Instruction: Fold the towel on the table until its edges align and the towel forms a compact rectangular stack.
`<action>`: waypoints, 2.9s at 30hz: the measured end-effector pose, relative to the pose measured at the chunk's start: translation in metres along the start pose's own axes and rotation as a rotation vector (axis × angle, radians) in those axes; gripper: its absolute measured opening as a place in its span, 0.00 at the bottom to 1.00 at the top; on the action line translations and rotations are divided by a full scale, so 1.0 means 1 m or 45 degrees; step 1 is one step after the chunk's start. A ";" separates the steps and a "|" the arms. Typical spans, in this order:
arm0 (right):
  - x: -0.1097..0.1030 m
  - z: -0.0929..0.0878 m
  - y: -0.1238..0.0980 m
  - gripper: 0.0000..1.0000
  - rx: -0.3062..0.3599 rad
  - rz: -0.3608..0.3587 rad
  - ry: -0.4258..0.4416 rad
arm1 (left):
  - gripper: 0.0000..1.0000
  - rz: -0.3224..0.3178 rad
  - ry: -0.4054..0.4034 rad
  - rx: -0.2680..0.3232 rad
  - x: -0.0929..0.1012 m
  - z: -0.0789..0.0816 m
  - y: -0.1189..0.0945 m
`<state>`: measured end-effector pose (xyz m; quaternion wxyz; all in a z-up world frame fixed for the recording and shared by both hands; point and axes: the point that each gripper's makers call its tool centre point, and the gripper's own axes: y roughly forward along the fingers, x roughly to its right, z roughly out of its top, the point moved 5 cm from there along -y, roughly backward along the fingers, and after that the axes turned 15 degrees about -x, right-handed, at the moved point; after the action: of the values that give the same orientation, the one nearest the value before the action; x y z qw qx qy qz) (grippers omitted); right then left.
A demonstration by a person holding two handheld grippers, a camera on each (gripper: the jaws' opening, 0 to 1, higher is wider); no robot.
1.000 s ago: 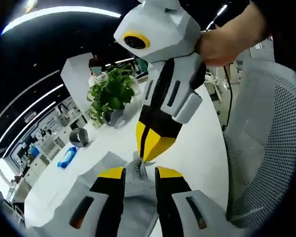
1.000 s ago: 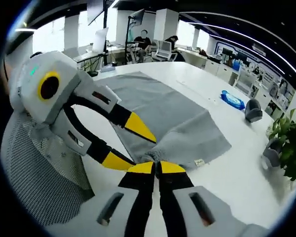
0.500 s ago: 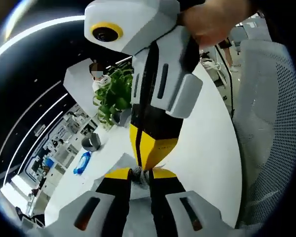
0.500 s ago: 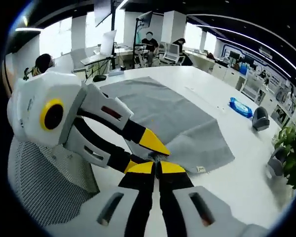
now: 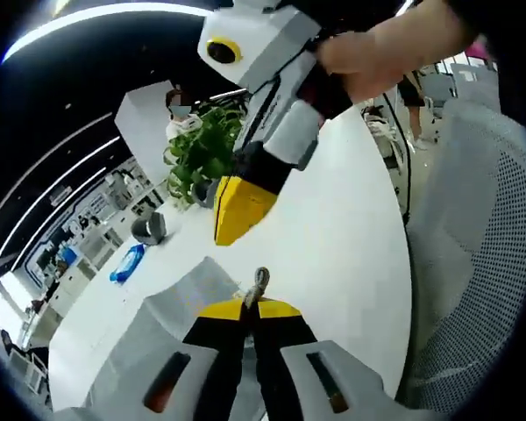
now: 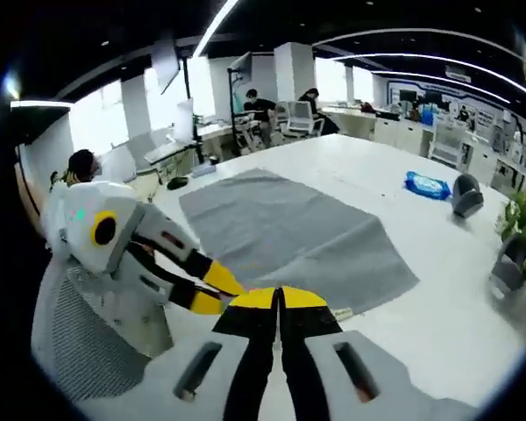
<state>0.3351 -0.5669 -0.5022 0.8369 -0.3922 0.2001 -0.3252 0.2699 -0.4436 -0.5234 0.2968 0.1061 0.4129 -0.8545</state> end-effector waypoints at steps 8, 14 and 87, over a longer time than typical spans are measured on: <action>0.110 -0.016 0.047 0.04 -0.145 -0.165 0.350 | 0.03 -0.073 -0.034 -0.015 0.009 -0.003 0.005; 0.145 -0.016 0.096 0.08 -0.293 -0.182 0.379 | 0.03 -0.127 -0.071 -0.021 0.013 -0.006 0.008; 0.204 0.121 -0.172 0.00 0.383 -0.016 0.357 | 0.01 -0.241 0.152 0.667 0.012 0.250 -0.095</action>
<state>0.4843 -0.7288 -0.3093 0.8479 -0.2150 0.2614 -0.4081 0.2197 -0.5949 -0.3082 0.1535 0.1904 0.2027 -0.9482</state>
